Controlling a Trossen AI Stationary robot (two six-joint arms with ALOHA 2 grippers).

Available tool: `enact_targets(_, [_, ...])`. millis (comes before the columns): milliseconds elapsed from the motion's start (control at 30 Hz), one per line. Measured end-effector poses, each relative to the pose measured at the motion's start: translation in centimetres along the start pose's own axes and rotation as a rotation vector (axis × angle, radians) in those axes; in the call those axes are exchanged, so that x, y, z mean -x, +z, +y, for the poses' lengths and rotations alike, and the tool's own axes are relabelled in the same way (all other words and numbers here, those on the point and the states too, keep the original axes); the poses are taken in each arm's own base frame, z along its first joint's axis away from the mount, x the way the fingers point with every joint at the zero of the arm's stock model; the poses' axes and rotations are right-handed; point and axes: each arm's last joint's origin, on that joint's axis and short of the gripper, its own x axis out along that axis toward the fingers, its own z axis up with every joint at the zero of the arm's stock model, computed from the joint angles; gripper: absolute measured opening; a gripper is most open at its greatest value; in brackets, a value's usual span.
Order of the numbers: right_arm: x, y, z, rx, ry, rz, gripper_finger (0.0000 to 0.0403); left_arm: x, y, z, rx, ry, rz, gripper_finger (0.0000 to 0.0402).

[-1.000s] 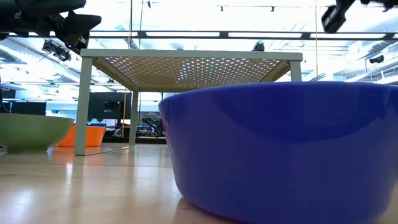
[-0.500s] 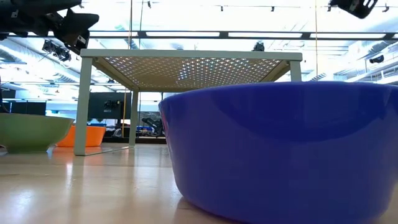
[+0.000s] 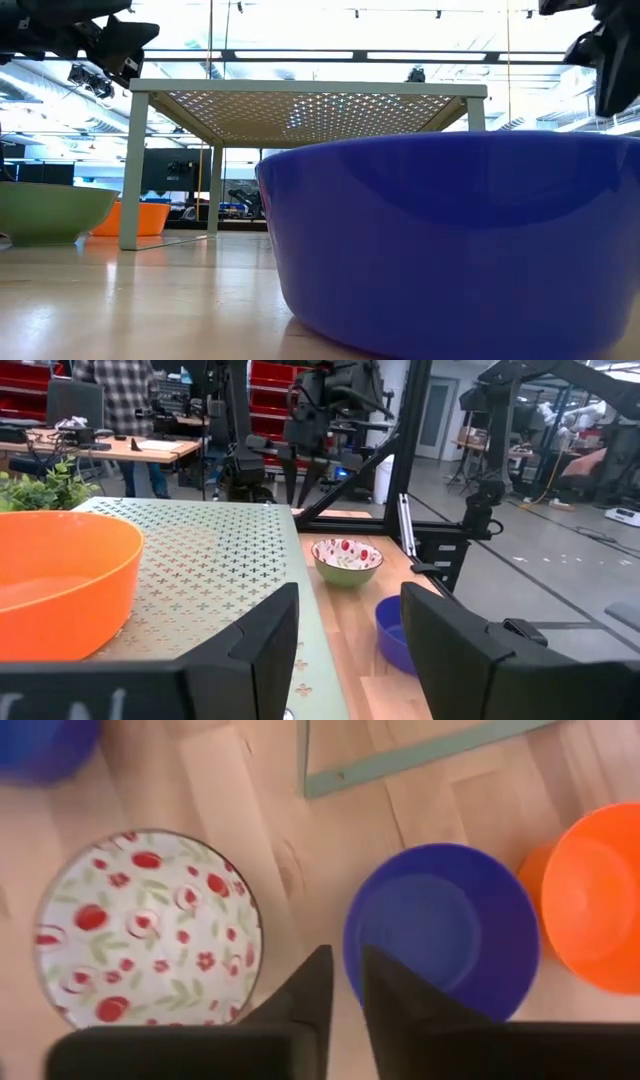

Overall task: Pick & Place Mini bowls
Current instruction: Put the blue bowl on the shelf

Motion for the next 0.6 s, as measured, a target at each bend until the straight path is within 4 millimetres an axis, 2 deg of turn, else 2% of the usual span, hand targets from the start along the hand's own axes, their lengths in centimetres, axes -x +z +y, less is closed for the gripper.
enact_targets(133, [-1.1,-0.2,0.4,0.077,-0.022,0.05,0.0114,0.0,-0.1,0.0,-0.004,0.001,0.012,0.0181])
enact_targets(233, [-2.3,-0.8,0.4,0.121,-0.007,0.09,0.013,0.0,-0.2,0.0,-0.005,0.002,0.016,0.0181])
enact_targets(400, [-4.1,-2.1,-0.1,0.148,-0.01,0.151,0.0126,0.0,-0.2,0.0,-0.005,0.002,0.017,0.0181])
enact_targets(600, [-6.3,-3.1,-0.4,0.202,0.032,0.137,0.0106,0.0,-0.2,0.0,-0.006,0.003,0.019,0.0181])
